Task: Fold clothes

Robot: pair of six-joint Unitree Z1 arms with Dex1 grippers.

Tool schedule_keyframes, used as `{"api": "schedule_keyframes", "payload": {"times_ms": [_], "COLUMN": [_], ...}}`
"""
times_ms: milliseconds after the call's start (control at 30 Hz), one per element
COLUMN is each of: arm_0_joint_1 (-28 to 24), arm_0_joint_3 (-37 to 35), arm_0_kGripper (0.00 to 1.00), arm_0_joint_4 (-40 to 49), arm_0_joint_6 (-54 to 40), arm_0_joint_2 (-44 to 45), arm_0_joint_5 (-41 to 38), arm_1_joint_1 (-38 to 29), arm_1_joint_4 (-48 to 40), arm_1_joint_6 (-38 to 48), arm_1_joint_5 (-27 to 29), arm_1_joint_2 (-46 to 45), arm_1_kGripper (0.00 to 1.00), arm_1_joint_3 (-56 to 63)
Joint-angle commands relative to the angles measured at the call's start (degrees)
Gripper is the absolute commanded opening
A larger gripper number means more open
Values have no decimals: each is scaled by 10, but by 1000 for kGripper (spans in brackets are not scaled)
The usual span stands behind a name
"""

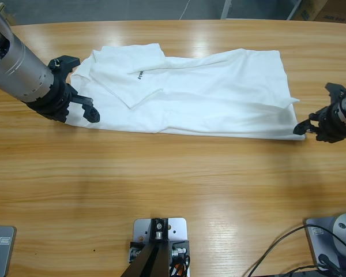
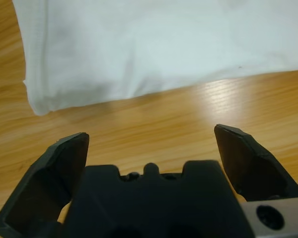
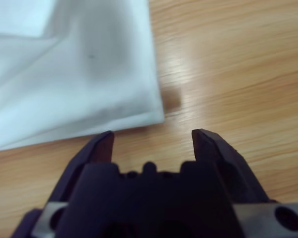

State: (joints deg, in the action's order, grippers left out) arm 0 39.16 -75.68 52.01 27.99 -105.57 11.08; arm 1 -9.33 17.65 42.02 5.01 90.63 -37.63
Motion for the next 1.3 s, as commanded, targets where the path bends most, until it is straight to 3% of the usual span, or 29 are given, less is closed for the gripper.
{"api": "schedule_keyframes", "payload": {"times_ms": [33,133,200,433,467,533,567,1033,1267,1300], "arm_0_joint_1": [-6,-9,-12,-14,-15,-15,-15,-21,-21,-21], "arm_0_joint_3": [20,19,19,20,20,19,19,33,55,59], "arm_0_kGripper": [973,973,973,973,973,973,973,973,973,973], "arm_0_joint_4": [-19,-29,-34,-36,-36,-36,-36,-36,-36,-36], "arm_0_joint_6": [6,7,7,7,7,7,8,11,13,13], "arm_0_joint_2": [-25,-34,-39,-39,-39,-39,-38,-19,4,8], "arm_0_joint_5": [5,4,0,-1,-1,-1,-1,0,0,0], "arm_1_joint_1": [23,23,23,23,23,23,23,23,23,23], "arm_1_joint_4": [-45,-54,-56,-70,-70,-68,-64,25,172,177], "arm_1_joint_6": [-9,-9,-9,-9,-9,-14,-20,-29,-18,-10], "arm_1_joint_5": [-39,-47,-52,-53,-51,-40,-34,17,29,32], "arm_1_joint_2": [24,38,49,64,61,51,49,74,94,93], "arm_1_kGripper": [632,586,503,470,425,67,0,0,0,507], "arm_1_joint_3": [27,27,28,36,38,41,41,23,-45,-47]}}
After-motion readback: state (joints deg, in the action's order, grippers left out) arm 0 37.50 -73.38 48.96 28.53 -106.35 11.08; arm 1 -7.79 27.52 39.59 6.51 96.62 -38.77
